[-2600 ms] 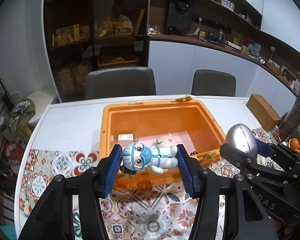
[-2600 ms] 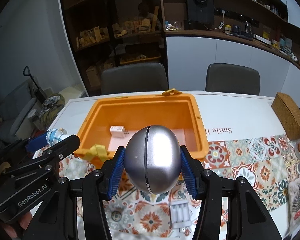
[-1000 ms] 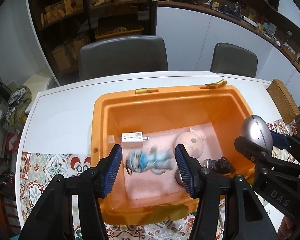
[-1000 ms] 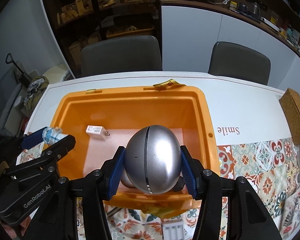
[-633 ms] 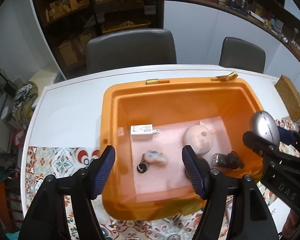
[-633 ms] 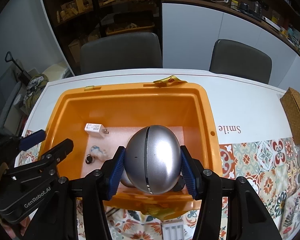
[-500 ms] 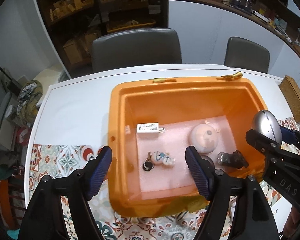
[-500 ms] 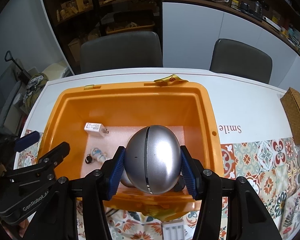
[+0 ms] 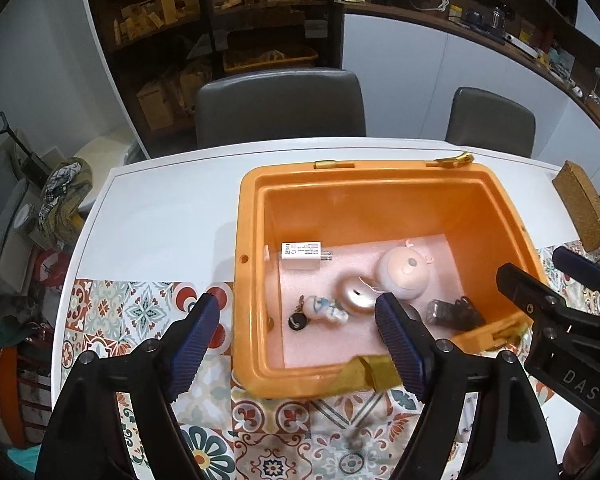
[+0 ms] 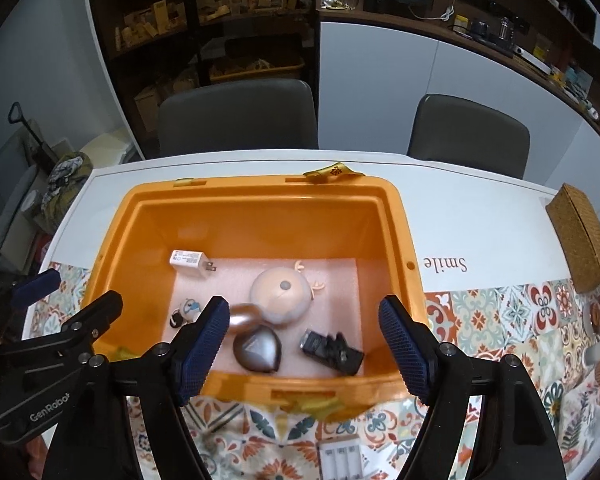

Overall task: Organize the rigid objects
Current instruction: 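Withdraw both tools from the crate toward the white battery charger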

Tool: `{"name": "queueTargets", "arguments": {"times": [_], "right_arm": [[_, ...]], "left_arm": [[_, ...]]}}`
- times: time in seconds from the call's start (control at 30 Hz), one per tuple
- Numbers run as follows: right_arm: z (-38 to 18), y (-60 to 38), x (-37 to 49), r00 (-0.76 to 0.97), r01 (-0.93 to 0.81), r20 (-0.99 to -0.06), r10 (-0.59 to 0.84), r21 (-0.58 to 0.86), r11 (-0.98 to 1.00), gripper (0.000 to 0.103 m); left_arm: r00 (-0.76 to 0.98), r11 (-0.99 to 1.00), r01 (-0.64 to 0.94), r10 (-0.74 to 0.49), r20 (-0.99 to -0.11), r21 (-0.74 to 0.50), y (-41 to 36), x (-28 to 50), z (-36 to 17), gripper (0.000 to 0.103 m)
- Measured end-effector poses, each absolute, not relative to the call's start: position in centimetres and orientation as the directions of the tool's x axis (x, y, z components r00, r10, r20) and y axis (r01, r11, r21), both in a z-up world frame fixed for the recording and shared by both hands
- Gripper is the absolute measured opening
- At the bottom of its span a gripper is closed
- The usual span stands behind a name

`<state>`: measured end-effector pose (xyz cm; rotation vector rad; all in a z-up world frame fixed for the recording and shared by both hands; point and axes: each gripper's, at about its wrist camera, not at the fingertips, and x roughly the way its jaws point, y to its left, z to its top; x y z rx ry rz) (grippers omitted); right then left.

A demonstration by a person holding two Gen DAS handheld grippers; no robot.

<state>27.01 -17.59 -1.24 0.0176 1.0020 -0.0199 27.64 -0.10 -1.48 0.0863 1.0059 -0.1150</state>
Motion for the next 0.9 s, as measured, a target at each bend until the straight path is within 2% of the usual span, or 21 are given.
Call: {"name": "queueTargets", "arguments": {"times": [0.43, 0.9], "right_arm": [[0.3, -18.4, 22.1, 0.561, 0.068, -0.827, -0.034, 0.004, 0.998, 0.077], [0.8, -19.8, 16.3, 0.563, 0.124, -0.823, -0.08, -0.011, 0.992, 0.077]], "left_arm": [[0.577, 0.984, 0.173, -0.075, -0.813, 0.032, -0.9, 23.3, 0.5, 0.083], [0.579, 0.968, 0.247, -0.116, -0.807, 0.038, -2.4, 18.3, 0.3, 0.086]]}}
